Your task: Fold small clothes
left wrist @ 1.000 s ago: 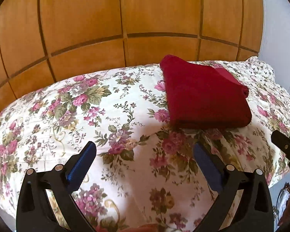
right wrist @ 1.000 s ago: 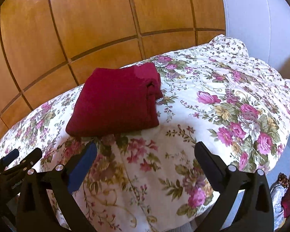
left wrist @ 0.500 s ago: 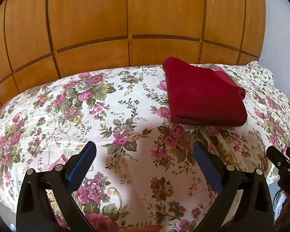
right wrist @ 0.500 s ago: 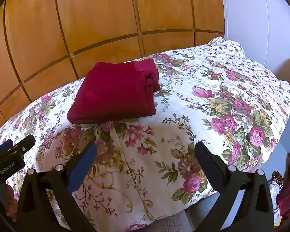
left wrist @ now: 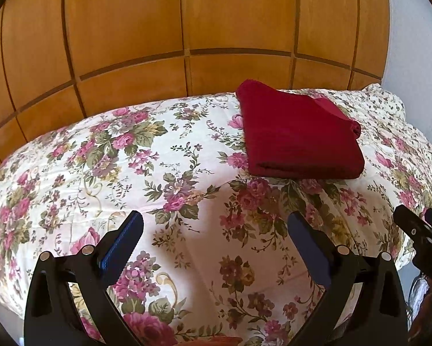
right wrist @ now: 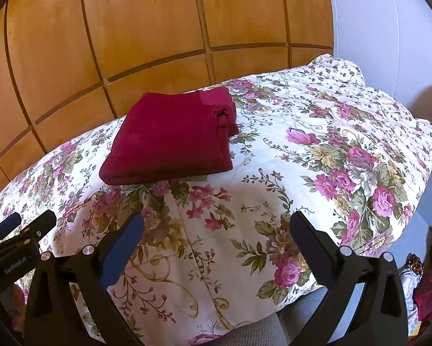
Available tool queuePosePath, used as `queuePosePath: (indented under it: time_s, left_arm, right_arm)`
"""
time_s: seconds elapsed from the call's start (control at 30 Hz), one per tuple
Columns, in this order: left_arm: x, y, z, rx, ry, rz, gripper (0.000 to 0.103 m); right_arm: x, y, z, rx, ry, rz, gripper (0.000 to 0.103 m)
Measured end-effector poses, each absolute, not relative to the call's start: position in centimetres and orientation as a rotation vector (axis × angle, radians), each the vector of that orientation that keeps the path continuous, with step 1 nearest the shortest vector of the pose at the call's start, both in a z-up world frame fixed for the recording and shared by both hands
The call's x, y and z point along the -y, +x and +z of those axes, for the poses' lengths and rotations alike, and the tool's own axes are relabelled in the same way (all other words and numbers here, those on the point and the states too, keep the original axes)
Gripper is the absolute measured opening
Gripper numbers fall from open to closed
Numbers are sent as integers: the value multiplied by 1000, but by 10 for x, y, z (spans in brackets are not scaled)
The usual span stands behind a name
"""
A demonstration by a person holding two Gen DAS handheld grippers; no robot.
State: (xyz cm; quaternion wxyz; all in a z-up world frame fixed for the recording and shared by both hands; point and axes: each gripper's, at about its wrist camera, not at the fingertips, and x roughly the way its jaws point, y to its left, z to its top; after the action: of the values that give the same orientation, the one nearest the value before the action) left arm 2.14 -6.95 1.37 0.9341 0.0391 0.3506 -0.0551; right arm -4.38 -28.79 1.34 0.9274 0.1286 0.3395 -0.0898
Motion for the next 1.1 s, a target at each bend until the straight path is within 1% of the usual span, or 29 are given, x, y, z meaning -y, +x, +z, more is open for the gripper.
queuePosePath:
  time_s: [1.1]
  left_arm:
    - [75,18,11,-728,85,-143,99]
  right_arm:
    - [289,-43,11,-704,270,-182,101]
